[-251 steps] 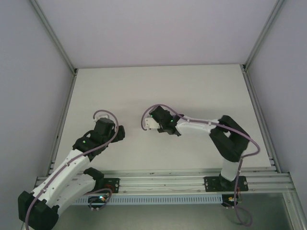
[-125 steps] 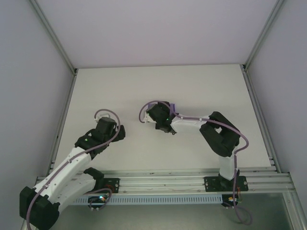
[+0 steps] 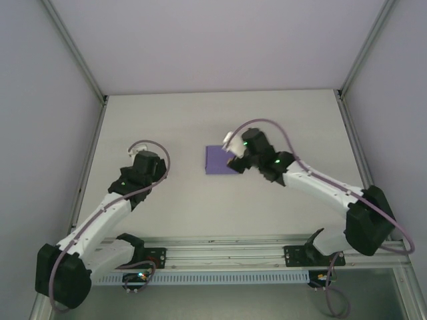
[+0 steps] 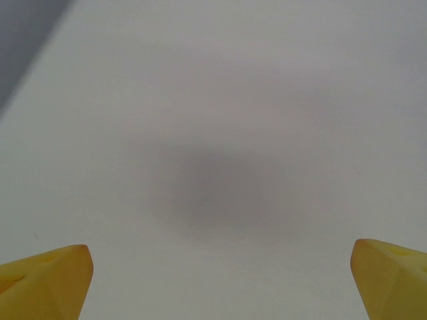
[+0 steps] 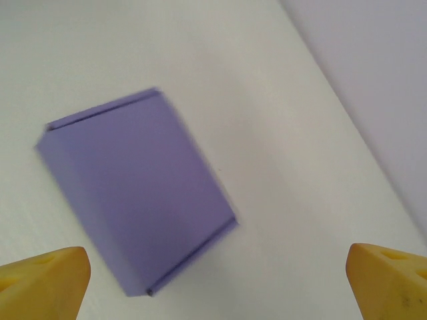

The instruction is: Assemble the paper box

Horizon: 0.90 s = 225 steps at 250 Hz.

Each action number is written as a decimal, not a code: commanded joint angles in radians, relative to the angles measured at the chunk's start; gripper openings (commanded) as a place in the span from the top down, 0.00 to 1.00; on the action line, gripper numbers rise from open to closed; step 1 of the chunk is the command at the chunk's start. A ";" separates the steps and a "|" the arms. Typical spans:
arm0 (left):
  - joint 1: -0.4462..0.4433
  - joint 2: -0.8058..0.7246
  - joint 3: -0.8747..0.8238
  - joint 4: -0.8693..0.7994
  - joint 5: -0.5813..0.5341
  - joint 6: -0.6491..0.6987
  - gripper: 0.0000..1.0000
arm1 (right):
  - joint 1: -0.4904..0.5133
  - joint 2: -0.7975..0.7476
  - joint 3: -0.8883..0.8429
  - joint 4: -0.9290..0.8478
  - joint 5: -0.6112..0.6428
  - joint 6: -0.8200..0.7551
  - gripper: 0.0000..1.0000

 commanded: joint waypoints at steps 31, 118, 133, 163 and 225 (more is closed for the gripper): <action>0.238 0.104 -0.110 0.479 -0.062 0.230 0.00 | -0.289 -0.142 -0.288 0.263 -0.043 0.395 0.00; 0.304 0.360 -0.271 1.108 0.088 0.423 0.00 | -0.605 -0.099 -0.657 0.897 -0.101 0.560 0.00; 0.320 0.401 -0.239 1.109 0.114 0.445 0.00 | -0.628 -0.040 -0.658 0.994 -0.102 0.558 0.00; 0.391 0.480 -0.232 1.146 0.252 0.406 0.00 | -0.665 0.060 -0.636 1.040 -0.270 0.548 0.00; 0.422 0.549 -0.256 1.248 0.345 0.399 0.00 | -0.639 0.145 -0.594 1.046 -0.248 0.524 0.00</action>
